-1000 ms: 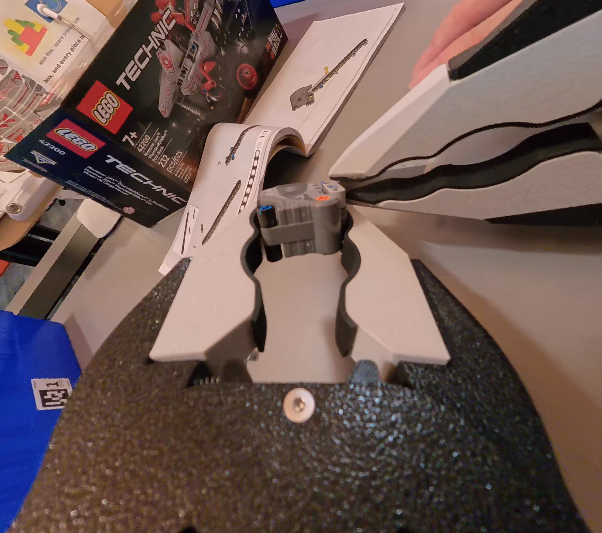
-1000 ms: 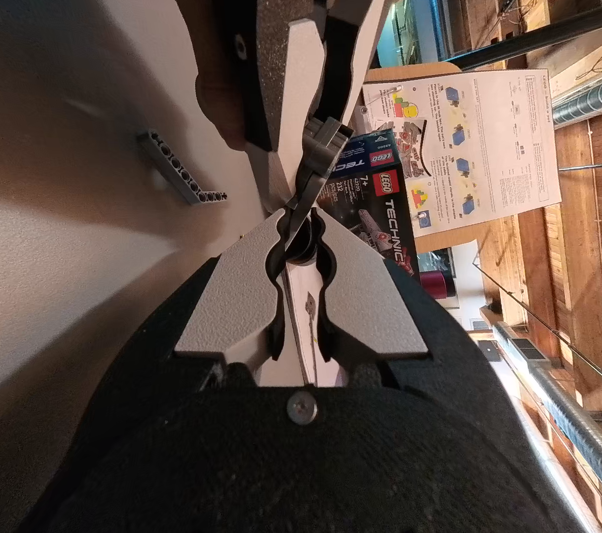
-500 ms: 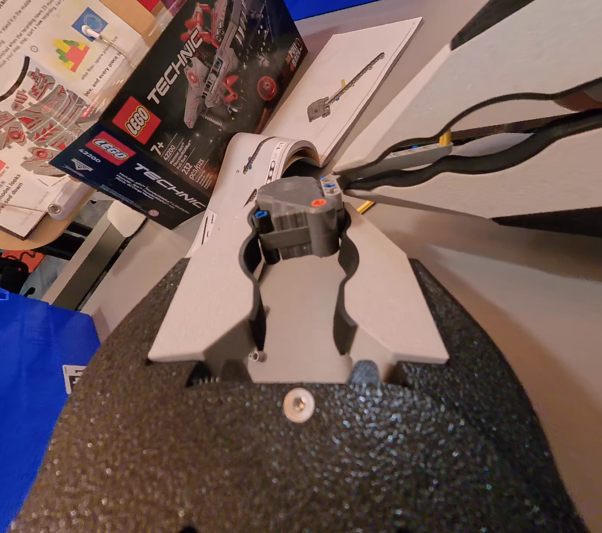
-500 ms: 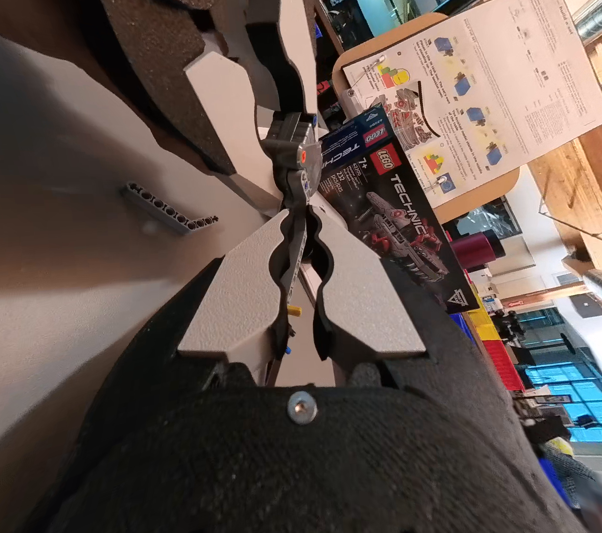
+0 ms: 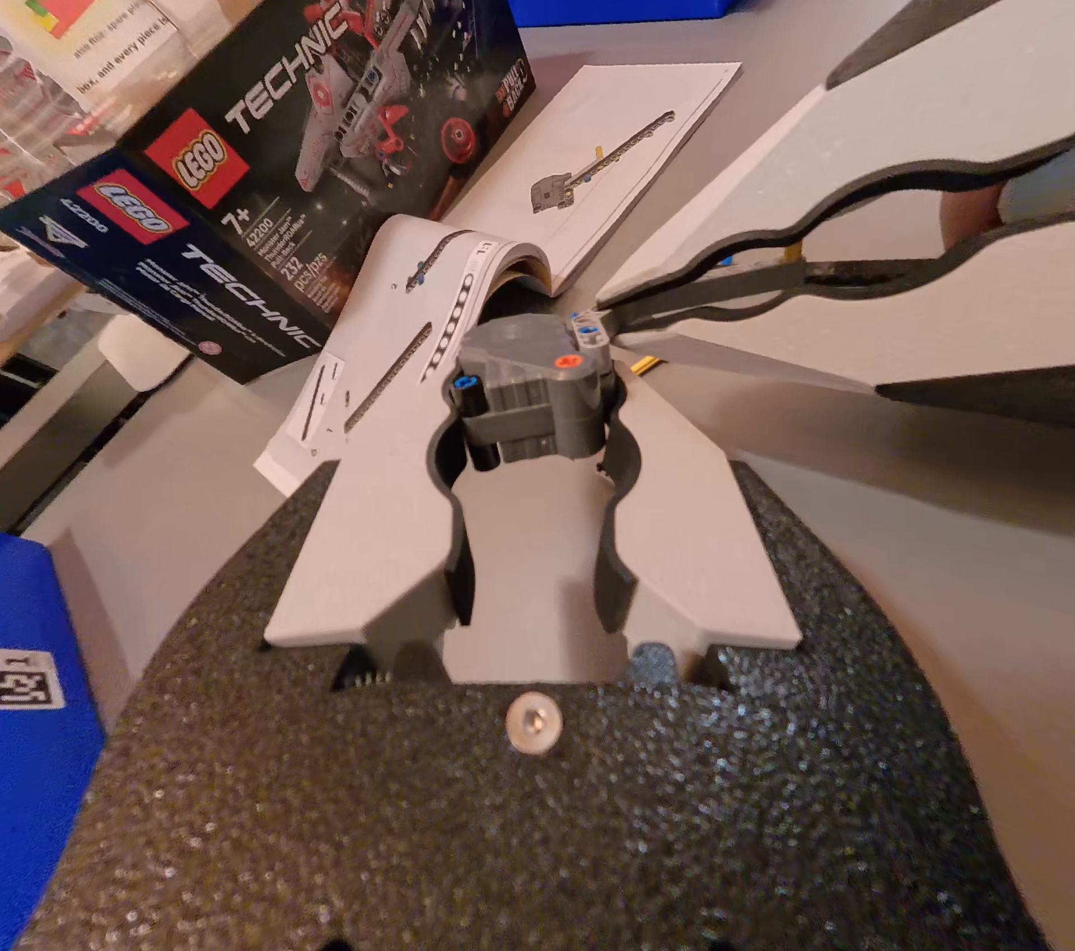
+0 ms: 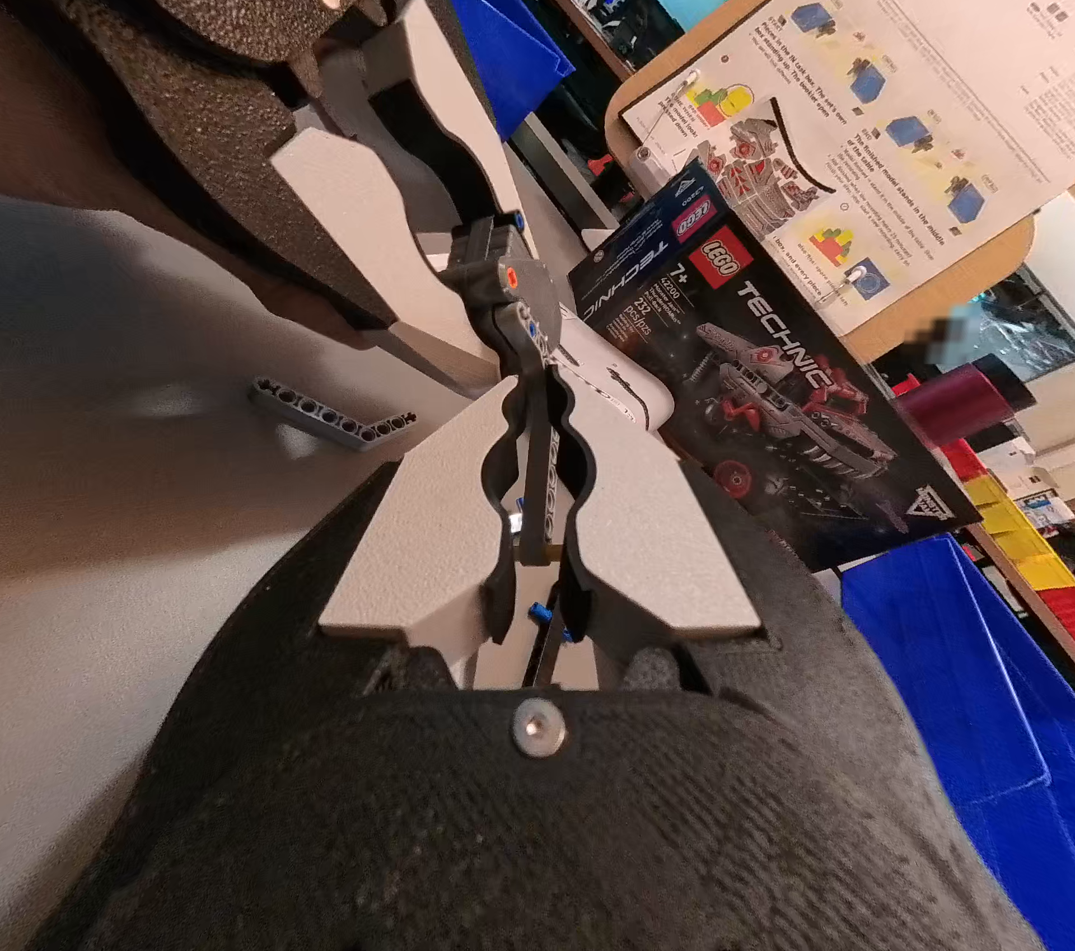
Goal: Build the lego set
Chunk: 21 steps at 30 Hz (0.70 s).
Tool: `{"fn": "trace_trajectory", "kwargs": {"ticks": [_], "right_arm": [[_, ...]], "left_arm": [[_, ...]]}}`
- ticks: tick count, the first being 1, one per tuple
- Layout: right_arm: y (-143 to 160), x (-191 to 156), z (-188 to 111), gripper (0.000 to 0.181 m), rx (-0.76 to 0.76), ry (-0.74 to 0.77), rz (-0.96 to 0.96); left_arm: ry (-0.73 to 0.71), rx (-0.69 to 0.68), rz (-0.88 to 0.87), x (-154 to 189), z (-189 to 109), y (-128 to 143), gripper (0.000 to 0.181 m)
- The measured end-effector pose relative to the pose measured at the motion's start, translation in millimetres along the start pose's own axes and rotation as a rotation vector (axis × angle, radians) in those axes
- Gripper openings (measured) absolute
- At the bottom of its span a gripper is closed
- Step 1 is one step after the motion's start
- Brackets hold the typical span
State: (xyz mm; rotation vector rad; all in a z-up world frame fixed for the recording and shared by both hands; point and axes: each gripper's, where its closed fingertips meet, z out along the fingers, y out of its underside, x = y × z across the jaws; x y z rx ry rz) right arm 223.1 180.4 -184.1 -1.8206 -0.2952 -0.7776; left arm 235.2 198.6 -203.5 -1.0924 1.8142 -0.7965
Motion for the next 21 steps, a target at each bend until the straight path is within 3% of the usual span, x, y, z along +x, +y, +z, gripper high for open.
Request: {"fn": "trace_trajectory", "kwargs": {"ticks": [11,14,17,19,21], "right_arm": [[-1.8,2.2,2.0,0.003,0.028,-0.030,0.162],[-13.0,41.0,-10.1,0.004,0.105,0.113,0.207],[-2.6,36.6,-8.1,0.004,0.040,0.089,0.109],[-2.2,22.4,-7.7,0.005,0.008,0.042,0.031],[-6.5,30.7,-9.7,0.004,-0.023,0.066,-0.083]], "left_arm": [[-0.019,-0.010,-0.034,-4.0,0.8,0.3,0.044],[-0.051,-0.167,0.058,-5.3,7.1,30.7,0.043],[-0.059,0.004,-0.058,-15.7,-4.8,-1.7,0.043],[-0.075,-0.036,-0.033,-21.2,-1.1,8.6,0.043],[-0.064,-0.052,-0.042,-21.8,-1.4,18.5,0.043]]}}
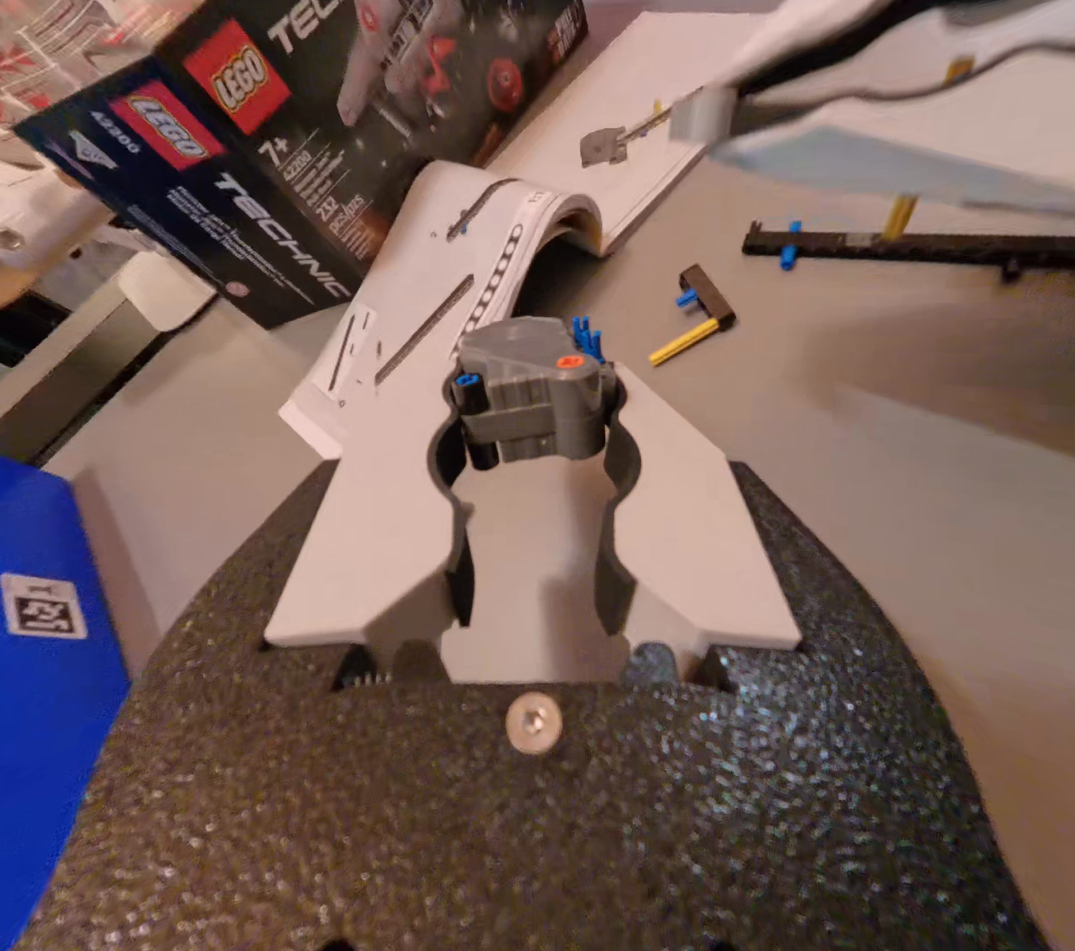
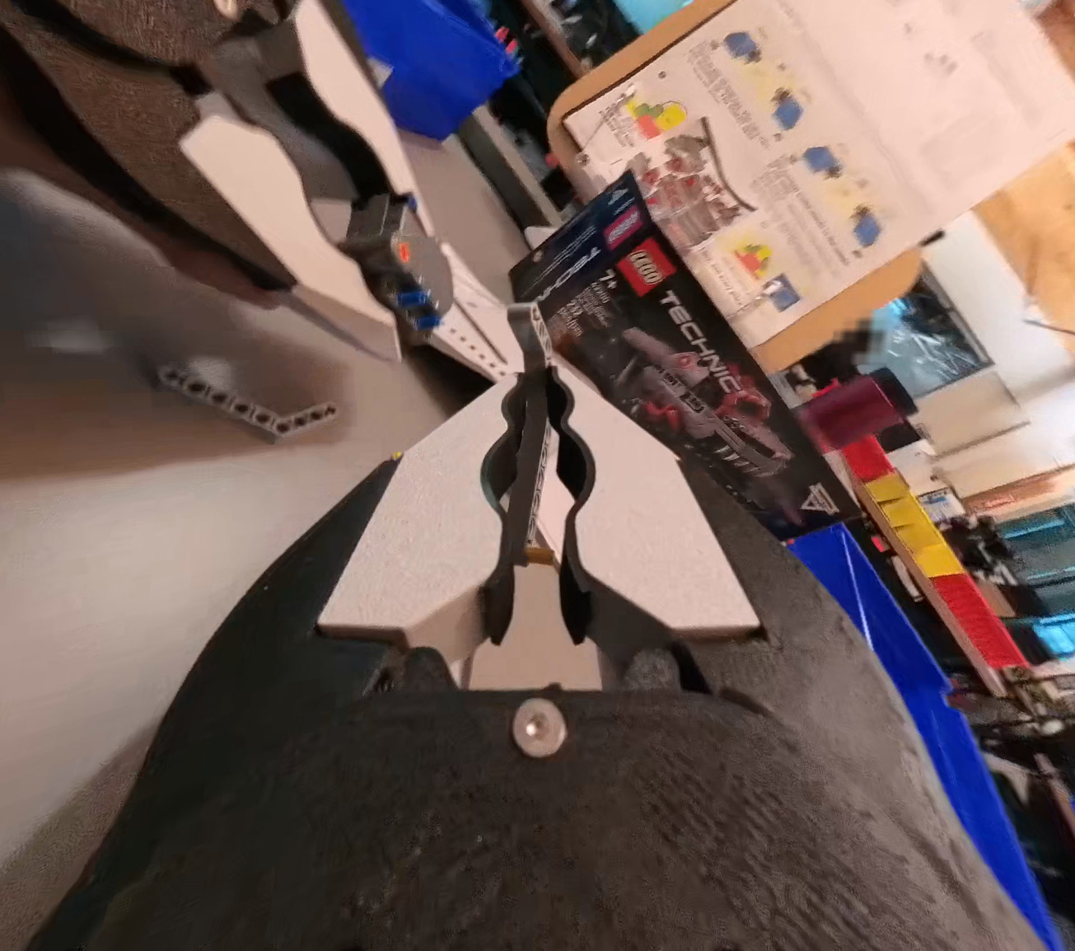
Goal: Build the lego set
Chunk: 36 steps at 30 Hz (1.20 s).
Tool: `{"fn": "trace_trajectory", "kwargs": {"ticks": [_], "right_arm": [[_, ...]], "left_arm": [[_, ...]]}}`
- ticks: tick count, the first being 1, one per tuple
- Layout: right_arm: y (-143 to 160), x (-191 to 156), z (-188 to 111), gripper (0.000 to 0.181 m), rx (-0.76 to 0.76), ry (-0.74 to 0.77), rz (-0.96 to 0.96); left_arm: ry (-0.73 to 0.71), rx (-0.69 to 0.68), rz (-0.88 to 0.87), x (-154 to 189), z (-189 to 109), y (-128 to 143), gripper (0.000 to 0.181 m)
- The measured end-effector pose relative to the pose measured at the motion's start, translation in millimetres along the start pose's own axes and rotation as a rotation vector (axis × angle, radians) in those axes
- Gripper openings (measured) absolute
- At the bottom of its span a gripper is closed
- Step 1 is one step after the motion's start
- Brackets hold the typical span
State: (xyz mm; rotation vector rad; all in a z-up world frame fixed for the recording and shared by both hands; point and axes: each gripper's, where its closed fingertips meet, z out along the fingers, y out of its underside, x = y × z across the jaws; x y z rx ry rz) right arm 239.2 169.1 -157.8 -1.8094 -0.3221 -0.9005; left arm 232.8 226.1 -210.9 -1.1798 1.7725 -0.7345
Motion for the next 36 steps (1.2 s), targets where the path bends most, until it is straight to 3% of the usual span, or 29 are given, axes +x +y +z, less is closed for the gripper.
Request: {"fn": "trace_trajectory", "kwargs": {"ticks": [2,8,13,17,21,25,29,34,36], "right_arm": [[21.8,-11.0,6.7,0.006,-0.156,-0.104,-0.037],[51.4,-48.4,13.9,0.006,-0.313,-0.176,-0.262],[50.8,-69.2,13.6,0.009,-0.315,-0.267,-0.271],[52.4,-76.2,10.2,0.025,-0.325,-0.318,-0.251],[36.8,-89.1,-3.1,0.031,-0.251,-0.421,-0.193],[26.0,-78.4,-15.5,0.032,-0.222,-0.455,-0.054],[57.2,-70.1,-3.9,0.049,-0.348,-0.446,0.010],[35.9,-68.6,17.3,0.050,-0.223,-0.435,0.119],[42.2,-66.4,26.2,0.032,-0.256,-0.423,0.084]], "left_arm": [[-0.048,-0.002,0.016,-13.9,-3.6,1.0,0.043],[-0.065,0.025,-0.028,-43.7,-12.3,9.0,0.044],[-0.019,0.074,0.019,-49.6,-20.2,11.4,0.044],[0.067,0.142,0.036,-44.0,-26.4,8.9,0.044],[0.162,0.176,0.073,-33.8,-30.5,12.0,0.044],[0.198,0.196,0.114,-28.4,-32.8,14.1,0.044],[0.212,0.199,0.103,-25.9,-31.4,14.0,0.044],[0.214,0.183,0.116,-23.5,-29.6,17.3,0.044],[0.217,0.187,0.105,-23.9,-30.0,16.9,0.044]]}}
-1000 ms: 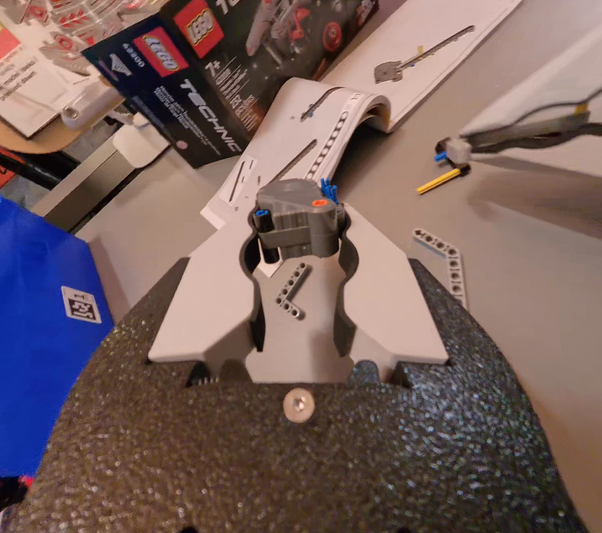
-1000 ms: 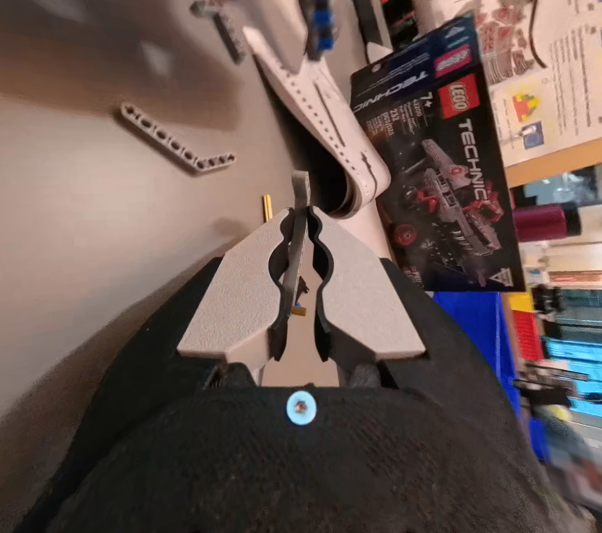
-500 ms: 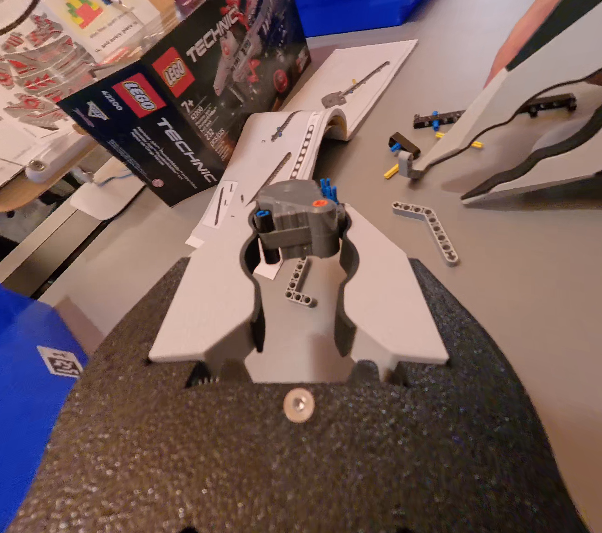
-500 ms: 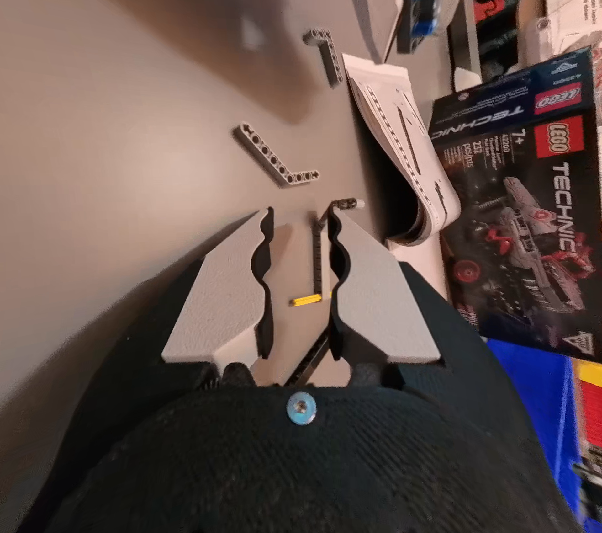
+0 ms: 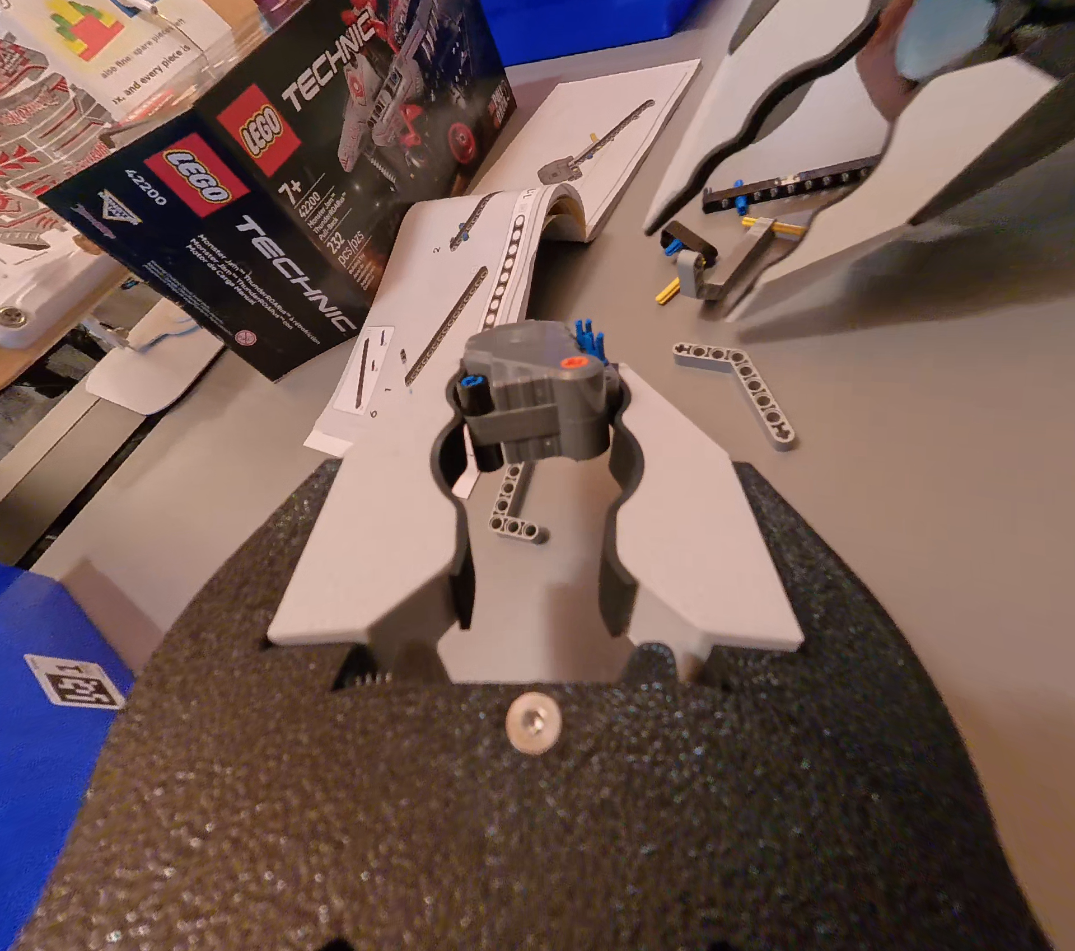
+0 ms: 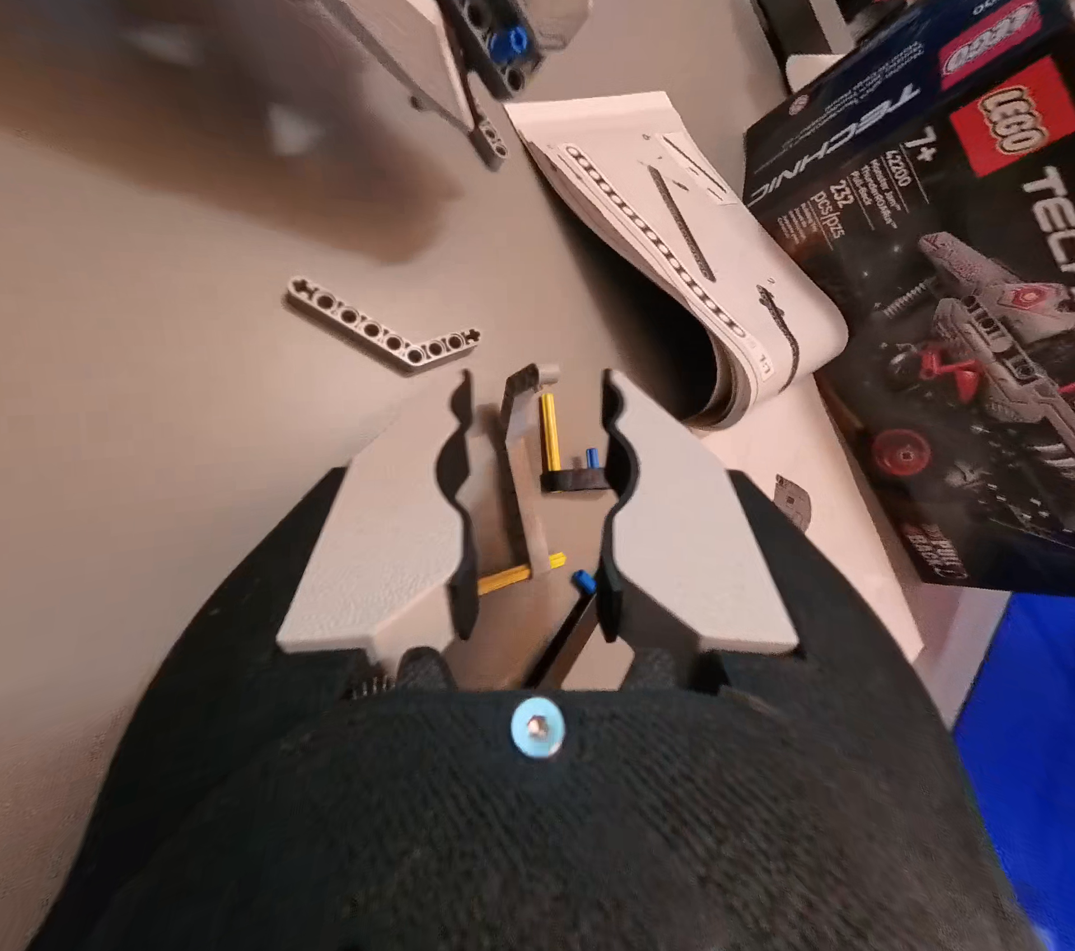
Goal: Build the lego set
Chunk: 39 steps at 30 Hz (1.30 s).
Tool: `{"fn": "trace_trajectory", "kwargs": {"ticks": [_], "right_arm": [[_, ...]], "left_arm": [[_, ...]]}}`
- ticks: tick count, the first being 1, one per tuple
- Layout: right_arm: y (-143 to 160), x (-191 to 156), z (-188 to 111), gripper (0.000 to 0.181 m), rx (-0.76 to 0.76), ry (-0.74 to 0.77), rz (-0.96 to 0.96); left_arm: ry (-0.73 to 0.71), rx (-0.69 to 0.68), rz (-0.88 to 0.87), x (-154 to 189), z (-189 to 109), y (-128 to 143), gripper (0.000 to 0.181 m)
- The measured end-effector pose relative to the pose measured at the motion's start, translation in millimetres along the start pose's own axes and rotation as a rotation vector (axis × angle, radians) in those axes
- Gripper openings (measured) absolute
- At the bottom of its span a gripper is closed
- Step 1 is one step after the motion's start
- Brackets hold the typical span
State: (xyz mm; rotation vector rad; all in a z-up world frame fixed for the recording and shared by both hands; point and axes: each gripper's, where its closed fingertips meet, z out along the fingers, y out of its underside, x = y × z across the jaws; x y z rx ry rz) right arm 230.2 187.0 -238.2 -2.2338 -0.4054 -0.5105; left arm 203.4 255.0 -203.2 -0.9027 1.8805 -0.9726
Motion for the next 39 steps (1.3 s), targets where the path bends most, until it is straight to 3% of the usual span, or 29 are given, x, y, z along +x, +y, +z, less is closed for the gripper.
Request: {"fn": "trace_trajectory", "kwargs": {"ticks": [3,6,11,16,21,24,26,30,33,34,36,39], "right_arm": [[-1.9,-1.2,5.1,0.006,0.001,-0.001,-0.062],[-8.0,3.6,1.2,0.005,0.017,0.055,-0.111],[-70.7,27.8,-40.0,0.005,0.332,0.268,-0.255],[-117.4,31.3,-38.0,0.005,0.404,0.372,-0.486],[-214.9,18.9,-7.4,0.005,0.575,0.228,-0.612],[-281.3,2.1,19.0,0.005,0.729,0.095,-0.680],[-308.0,-10.7,50.9,0.005,0.718,-0.009,-0.702],[-325.1,-27.9,128.2,0.006,0.499,-0.109,-0.758],[-334.4,-38.2,168.4,0.006,0.377,-0.150,-0.725],[-338.7,-46.4,175.6,0.006,0.374,-0.189,-0.707],[-346.2,-59.0,182.4,0.030,0.368,-0.269,-0.622],[-357.2,-58.9,165.2,0.049,0.443,-0.358,-0.497]], "left_arm": [[-0.004,0.011,-0.009,-2.0,-1.8,-0.9,0.044],[-0.016,0.016,-0.019,-5.4,-4.3,-0.4,0.044],[-0.015,0.050,-0.049,-5.2,-14.6,0.1,0.044],[0.046,0.036,-0.010,7.5,-37.7,5.5,0.044],[0.283,-0.019,0.016,40.1,-78.5,26.6,0.044],[0.333,-0.045,-0.019,37.3,-98.6,39.5,0.044],[0.328,-0.034,-0.048,30.4,-107.1,43.3,0.044],[0.329,0.006,-0.091,23.4,-116.7,48.2,0.044],[0.331,0.030,-0.108,20.1,-119.0,50.4,0.044],[0.335,0.036,-0.113,19.9,-119.5,51.0,0.044],[0.339,0.046,-0.119,19.2,-120.1,52.1,0.043],[0.332,0.047,-0.127,17.3,-120.1,54.9,0.044]]}}
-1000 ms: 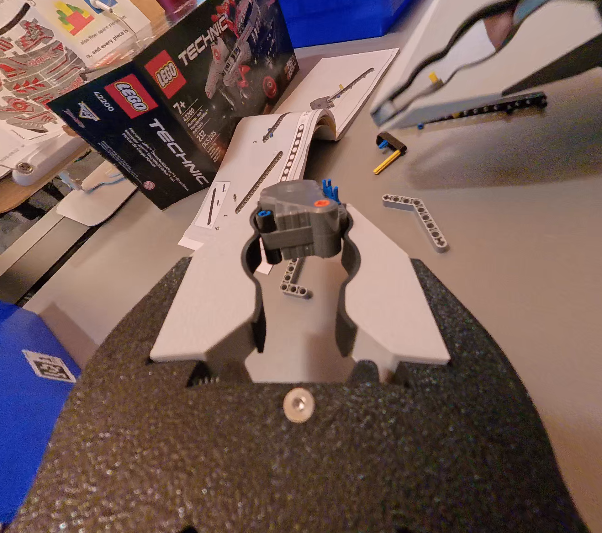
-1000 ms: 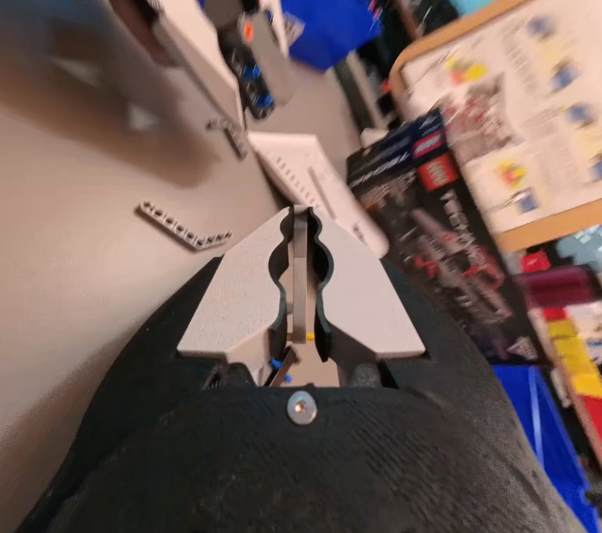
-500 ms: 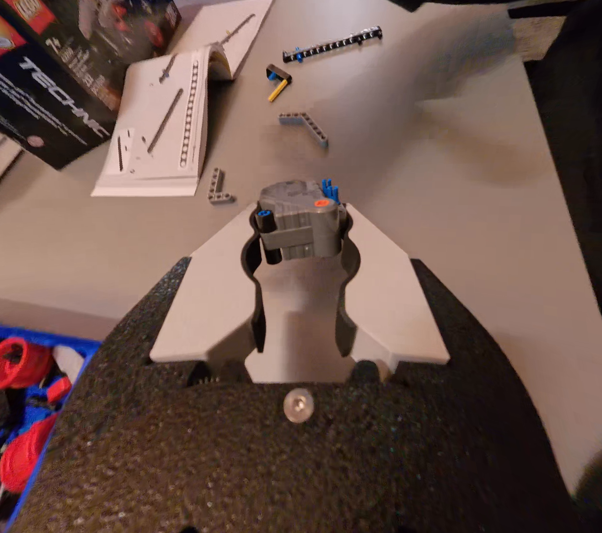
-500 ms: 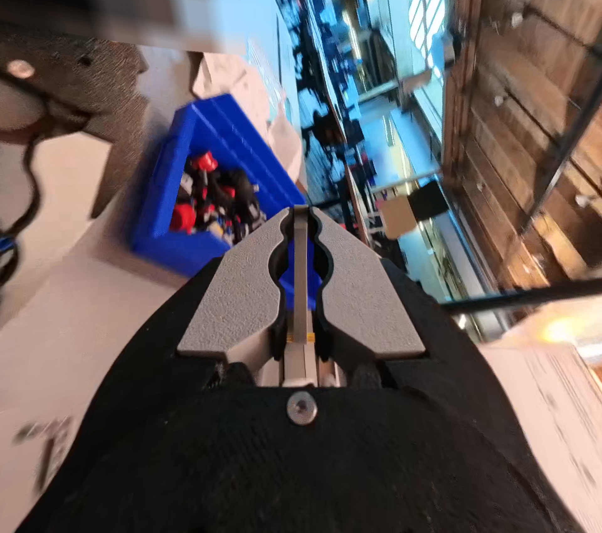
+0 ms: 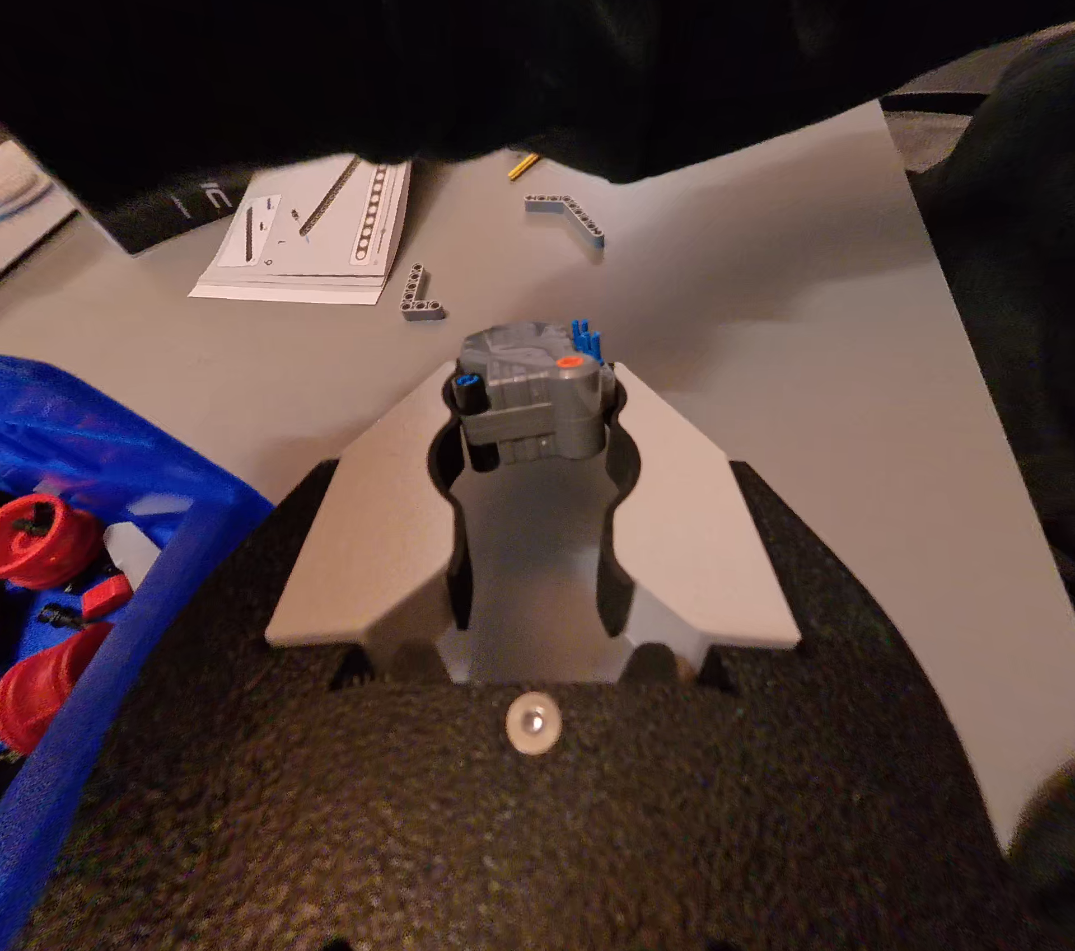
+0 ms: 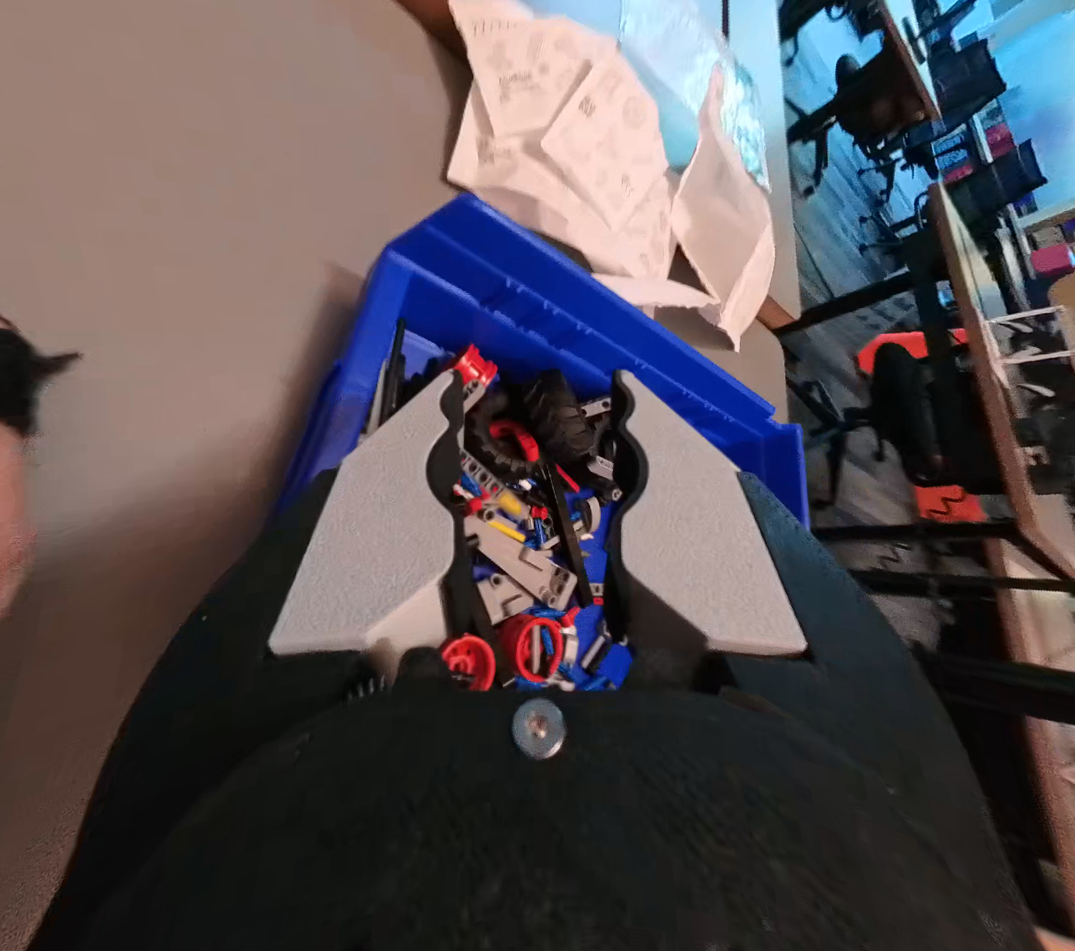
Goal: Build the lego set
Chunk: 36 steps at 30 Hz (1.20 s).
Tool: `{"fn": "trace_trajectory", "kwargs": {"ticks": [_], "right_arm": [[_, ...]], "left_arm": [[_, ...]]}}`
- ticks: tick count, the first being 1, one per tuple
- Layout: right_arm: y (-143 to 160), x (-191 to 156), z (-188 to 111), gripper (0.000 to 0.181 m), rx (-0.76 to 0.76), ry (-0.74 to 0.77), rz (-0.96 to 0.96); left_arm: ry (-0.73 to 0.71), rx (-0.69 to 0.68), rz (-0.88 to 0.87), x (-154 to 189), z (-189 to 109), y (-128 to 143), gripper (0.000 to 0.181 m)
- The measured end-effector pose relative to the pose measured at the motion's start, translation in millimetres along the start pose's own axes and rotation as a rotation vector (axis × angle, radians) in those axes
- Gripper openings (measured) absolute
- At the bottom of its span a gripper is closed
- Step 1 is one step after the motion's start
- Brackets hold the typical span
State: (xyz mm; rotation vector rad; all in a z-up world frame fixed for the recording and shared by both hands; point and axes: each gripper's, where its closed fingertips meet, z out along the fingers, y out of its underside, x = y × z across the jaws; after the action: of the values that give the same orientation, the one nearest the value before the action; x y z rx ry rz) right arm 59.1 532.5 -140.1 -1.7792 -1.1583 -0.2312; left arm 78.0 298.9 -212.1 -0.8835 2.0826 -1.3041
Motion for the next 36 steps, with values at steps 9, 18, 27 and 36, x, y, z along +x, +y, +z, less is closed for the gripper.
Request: {"fn": "trace_trajectory", "kwargs": {"ticks": [9,18,27,36], "right_arm": [[117.9,-5.6,-204.4,0.057,-0.293,0.145,0.086],[250.7,-80.5,-314.9,0.070,-0.364,0.230,0.409],[294.5,-93.1,-316.3,0.060,-0.395,0.261,0.425],[299.0,-97.7,-315.3,0.057,-0.379,0.252,0.447]], "left_arm": [[-0.011,-0.021,-0.001,-3.7,8.4,-0.6,0.044],[0.028,-0.026,-0.004,2.6,31.9,-7.0,0.044],[0.029,-0.098,0.005,4.4,43.3,0.0,0.044],[0.032,-0.120,0.003,4.6,45.2,3.1,0.044]]}}
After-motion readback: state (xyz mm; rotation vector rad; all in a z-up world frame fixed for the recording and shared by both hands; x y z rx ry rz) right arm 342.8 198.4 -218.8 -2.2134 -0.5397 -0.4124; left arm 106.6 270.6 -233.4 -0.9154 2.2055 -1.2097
